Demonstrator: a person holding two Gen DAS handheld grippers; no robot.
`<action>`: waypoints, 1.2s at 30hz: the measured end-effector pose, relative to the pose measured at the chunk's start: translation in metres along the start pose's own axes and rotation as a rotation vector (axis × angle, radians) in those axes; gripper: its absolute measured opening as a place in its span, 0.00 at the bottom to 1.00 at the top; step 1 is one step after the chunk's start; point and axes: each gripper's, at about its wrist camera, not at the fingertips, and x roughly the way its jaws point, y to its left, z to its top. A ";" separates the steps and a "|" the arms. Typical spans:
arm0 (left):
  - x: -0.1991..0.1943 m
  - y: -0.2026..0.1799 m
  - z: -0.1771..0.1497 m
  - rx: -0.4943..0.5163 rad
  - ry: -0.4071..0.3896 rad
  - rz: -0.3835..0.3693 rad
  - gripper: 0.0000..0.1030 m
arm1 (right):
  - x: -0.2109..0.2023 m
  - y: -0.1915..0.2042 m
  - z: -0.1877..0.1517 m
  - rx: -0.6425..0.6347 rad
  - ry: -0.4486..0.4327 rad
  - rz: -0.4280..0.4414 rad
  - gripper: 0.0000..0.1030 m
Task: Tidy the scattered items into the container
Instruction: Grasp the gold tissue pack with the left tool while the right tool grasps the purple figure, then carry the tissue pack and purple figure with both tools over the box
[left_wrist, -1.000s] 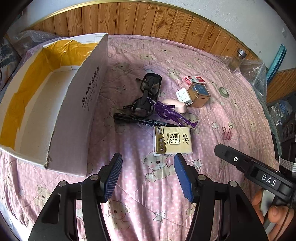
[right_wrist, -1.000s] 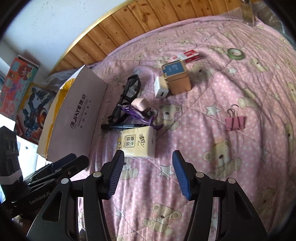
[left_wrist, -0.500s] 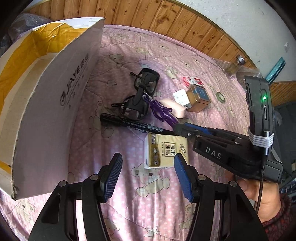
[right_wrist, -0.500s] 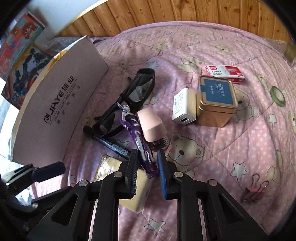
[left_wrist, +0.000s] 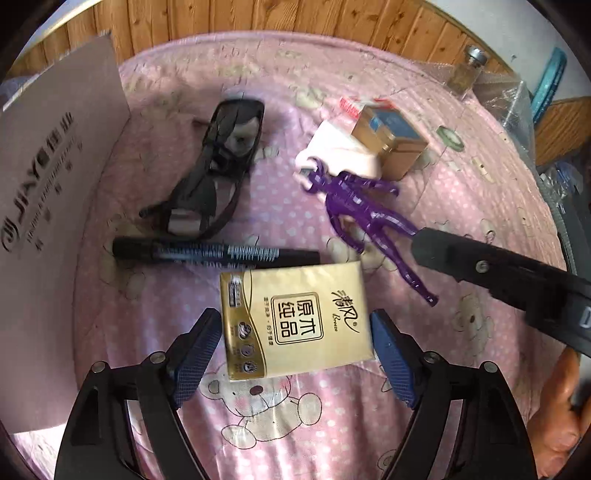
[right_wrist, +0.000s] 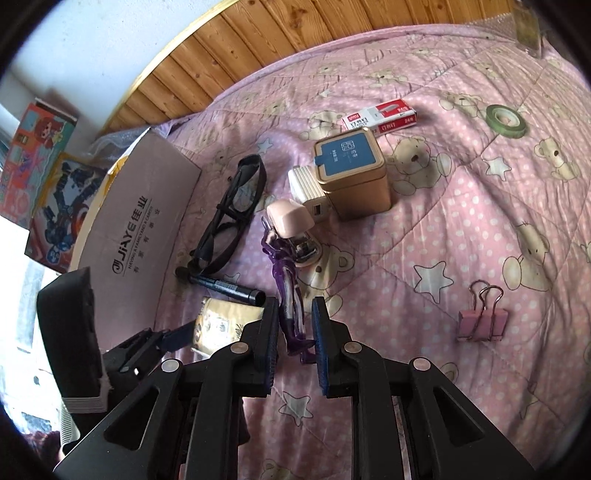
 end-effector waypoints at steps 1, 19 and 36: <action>0.000 0.001 0.000 0.008 0.003 -0.006 0.73 | -0.001 -0.003 -0.002 0.013 0.002 0.020 0.16; -0.050 0.011 -0.013 -0.050 -0.057 -0.073 0.69 | -0.058 0.005 -0.034 0.035 -0.071 0.057 0.07; -0.123 0.005 -0.019 -0.017 -0.178 -0.055 0.69 | -0.091 0.045 -0.053 -0.030 -0.118 0.037 0.07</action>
